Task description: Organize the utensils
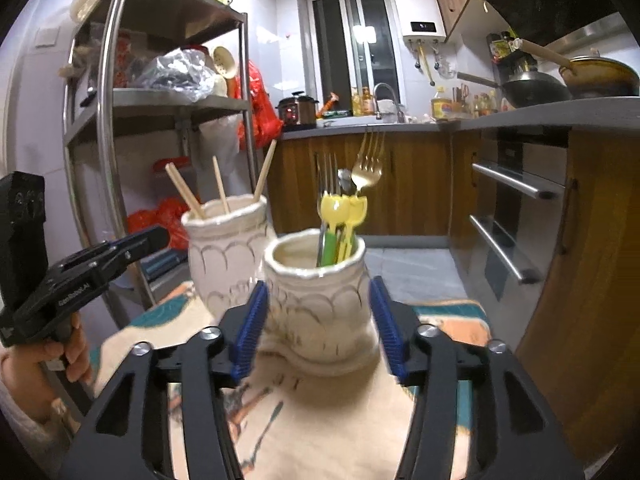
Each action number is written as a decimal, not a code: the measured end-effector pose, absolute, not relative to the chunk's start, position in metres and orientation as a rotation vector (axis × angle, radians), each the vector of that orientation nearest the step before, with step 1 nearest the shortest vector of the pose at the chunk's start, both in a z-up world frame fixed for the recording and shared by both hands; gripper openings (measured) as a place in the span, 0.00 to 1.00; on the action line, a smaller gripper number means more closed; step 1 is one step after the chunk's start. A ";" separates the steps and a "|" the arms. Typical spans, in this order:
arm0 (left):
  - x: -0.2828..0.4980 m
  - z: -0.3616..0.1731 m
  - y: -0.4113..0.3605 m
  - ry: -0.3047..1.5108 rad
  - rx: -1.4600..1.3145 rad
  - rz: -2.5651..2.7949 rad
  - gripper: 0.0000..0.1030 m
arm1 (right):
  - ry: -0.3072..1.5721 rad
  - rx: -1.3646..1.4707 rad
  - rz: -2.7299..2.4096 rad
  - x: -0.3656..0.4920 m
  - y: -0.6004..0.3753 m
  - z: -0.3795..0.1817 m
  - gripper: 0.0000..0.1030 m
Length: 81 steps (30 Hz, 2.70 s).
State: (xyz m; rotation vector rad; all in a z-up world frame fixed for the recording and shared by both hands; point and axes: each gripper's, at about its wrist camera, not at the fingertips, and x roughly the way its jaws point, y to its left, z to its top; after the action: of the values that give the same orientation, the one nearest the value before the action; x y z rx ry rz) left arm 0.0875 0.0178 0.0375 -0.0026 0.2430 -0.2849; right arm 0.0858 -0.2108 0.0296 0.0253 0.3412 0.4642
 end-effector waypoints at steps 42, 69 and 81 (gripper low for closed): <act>0.053 0.027 0.026 0.225 0.050 -0.164 0.95 | 0.275 -0.029 0.364 0.051 -0.211 0.020 0.95; 0.053 0.027 0.025 0.225 0.050 -0.164 0.95 | 0.275 -0.030 0.364 0.051 -0.211 0.020 0.95; 0.053 0.027 0.025 0.226 0.049 -0.164 0.95 | 0.276 -0.030 0.364 0.051 -0.211 0.020 0.95</act>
State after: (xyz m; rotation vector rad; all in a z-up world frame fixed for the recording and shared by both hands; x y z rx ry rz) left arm 0.0534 0.0255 0.0268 0.0495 0.2259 -0.1642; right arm 0.0510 -0.2110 0.0203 -0.0298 0.2759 0.3642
